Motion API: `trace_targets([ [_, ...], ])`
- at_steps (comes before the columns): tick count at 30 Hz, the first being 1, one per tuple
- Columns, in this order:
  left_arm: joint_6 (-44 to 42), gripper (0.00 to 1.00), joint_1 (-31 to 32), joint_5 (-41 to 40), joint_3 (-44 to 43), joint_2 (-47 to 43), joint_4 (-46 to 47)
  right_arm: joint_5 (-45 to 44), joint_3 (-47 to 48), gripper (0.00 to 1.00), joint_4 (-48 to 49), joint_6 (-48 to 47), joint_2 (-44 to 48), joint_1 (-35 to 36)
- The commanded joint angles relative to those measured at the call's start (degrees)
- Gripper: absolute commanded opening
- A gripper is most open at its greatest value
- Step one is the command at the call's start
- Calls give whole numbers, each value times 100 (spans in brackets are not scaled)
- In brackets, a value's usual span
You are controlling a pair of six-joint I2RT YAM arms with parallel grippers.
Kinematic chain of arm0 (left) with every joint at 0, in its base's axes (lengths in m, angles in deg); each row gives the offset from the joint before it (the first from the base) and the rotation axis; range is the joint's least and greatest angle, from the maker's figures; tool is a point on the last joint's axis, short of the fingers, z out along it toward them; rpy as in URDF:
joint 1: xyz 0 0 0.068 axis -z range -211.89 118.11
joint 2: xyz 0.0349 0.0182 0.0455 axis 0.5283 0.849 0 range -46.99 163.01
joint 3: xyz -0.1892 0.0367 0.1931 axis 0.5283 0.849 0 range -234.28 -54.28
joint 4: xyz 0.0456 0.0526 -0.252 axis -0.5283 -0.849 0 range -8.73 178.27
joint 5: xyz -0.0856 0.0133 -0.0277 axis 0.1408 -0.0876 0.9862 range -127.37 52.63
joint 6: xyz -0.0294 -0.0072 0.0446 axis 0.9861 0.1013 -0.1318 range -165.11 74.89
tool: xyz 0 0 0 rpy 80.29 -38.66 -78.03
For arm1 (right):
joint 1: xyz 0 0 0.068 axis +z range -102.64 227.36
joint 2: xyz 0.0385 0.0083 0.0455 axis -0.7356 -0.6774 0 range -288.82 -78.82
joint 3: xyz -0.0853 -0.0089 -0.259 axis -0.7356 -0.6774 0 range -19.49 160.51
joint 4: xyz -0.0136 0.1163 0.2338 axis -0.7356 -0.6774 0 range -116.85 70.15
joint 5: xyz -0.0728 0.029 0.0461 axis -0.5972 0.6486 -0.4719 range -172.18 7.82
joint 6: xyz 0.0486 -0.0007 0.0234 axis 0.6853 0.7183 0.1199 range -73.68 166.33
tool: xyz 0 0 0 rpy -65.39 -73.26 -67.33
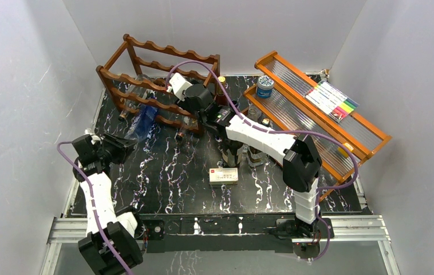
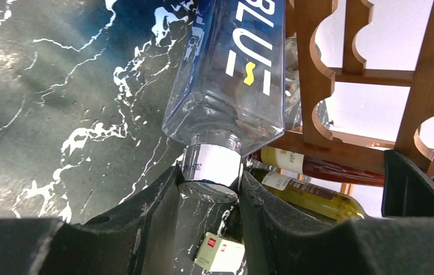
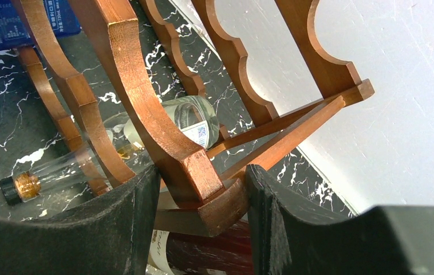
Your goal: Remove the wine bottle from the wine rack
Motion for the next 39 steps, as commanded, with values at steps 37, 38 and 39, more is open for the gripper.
trace_targets([
  [37, -3154, 0, 2318, -2474, -3125, -623, -3506, 383, 363, 98, -64, -14, 379, 5],
  [38, -3171, 0, 2348, -2447, -3120, -608, -3503, 380, 412, 98, -177, -14, 426, 35],
  [39, -3190, 0, 2393, -2426, -3120, -603, -3498, 362, 481, 98, -256, -16, 464, 71],
])
